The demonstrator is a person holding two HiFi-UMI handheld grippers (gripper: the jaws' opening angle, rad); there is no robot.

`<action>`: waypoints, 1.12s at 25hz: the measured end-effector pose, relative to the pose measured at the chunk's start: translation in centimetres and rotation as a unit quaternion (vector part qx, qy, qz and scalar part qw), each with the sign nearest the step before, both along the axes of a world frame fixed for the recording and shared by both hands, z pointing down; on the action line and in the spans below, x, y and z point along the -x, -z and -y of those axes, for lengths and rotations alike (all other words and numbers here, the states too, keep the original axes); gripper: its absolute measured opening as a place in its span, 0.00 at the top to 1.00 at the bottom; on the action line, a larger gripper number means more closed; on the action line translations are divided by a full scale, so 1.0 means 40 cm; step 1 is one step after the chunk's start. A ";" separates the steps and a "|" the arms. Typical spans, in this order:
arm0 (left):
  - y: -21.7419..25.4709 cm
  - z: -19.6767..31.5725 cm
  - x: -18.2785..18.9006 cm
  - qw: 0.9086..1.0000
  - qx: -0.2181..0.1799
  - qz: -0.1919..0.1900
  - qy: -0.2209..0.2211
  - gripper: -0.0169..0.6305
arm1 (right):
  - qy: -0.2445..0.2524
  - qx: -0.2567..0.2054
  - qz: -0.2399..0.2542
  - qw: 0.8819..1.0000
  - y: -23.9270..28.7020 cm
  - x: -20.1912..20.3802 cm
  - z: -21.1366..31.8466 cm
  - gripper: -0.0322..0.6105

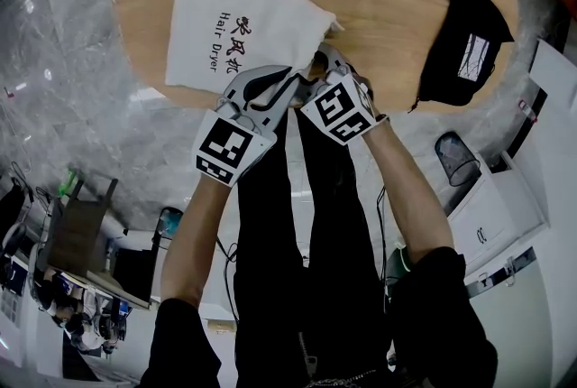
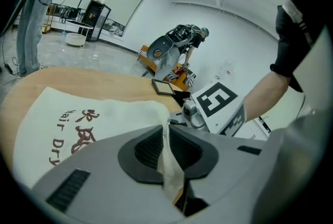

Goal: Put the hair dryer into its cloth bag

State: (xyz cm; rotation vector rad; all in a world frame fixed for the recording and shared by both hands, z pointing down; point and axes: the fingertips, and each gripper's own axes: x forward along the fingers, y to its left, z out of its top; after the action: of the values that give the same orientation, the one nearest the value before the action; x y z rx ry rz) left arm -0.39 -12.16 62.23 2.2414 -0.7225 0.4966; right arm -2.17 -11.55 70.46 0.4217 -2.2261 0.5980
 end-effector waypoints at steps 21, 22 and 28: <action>-0.122 -0.015 -0.056 0.996 0.002 0.079 -0.039 0.69 | -0.199 0.069 -0.035 0.977 0.042 -0.235 -0.119 0.65; -0.123 -0.018 -0.056 0.996 0.001 0.078 -0.044 0.68 | -0.214 0.075 -0.038 0.973 0.048 -0.245 -0.125 0.67; -0.066 -0.016 -0.038 0.993 -0.020 0.099 -0.069 0.67 | -0.305 0.084 0.000 0.948 0.158 -0.269 -0.108 0.78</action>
State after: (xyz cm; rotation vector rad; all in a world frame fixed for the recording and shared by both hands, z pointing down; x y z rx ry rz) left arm 1.13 -11.50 64.85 2.3122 -0.6842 0.7866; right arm 8.58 -7.22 64.14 1.0346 -2.0050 1.0968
